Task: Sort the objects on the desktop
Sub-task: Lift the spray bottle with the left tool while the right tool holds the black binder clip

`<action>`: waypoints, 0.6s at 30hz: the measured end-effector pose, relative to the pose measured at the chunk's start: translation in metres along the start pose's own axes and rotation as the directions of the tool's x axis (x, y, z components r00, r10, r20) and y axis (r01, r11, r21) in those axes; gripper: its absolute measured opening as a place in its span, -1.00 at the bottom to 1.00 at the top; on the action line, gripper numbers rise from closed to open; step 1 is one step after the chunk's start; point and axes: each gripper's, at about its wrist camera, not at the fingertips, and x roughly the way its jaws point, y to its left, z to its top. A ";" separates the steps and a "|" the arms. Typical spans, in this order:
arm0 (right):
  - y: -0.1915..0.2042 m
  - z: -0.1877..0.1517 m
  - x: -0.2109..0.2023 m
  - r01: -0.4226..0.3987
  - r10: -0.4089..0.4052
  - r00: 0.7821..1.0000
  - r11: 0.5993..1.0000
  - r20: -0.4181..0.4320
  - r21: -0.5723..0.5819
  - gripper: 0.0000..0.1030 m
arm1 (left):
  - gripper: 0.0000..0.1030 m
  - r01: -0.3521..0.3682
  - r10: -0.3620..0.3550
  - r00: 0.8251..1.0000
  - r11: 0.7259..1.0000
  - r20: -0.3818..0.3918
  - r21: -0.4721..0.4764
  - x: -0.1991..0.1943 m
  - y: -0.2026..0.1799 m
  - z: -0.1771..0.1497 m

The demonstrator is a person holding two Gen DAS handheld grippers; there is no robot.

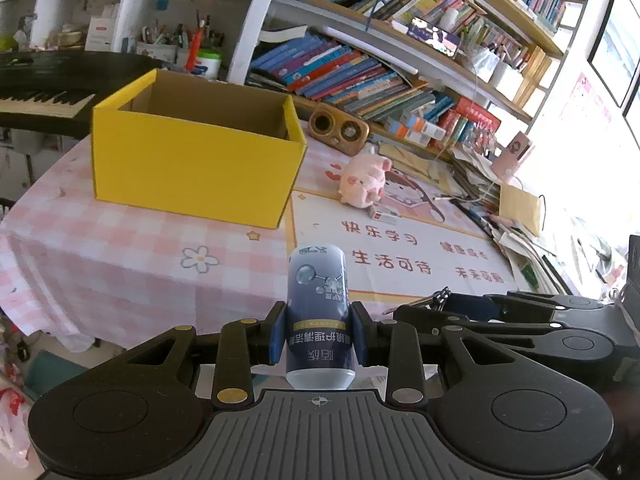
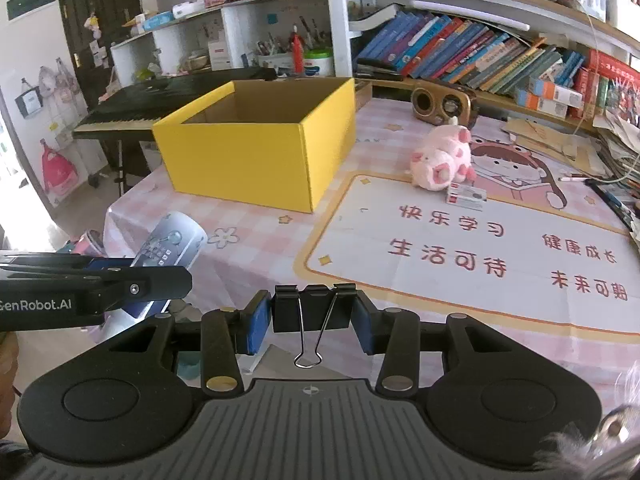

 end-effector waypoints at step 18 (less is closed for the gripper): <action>0.058 0.012 0.021 -0.113 0.110 0.993 0.988 -0.035 -0.108 -0.21 | -0.39 -0.086 0.091 0.995 0.992 0.050 -0.094 -0.036 0.045 -0.006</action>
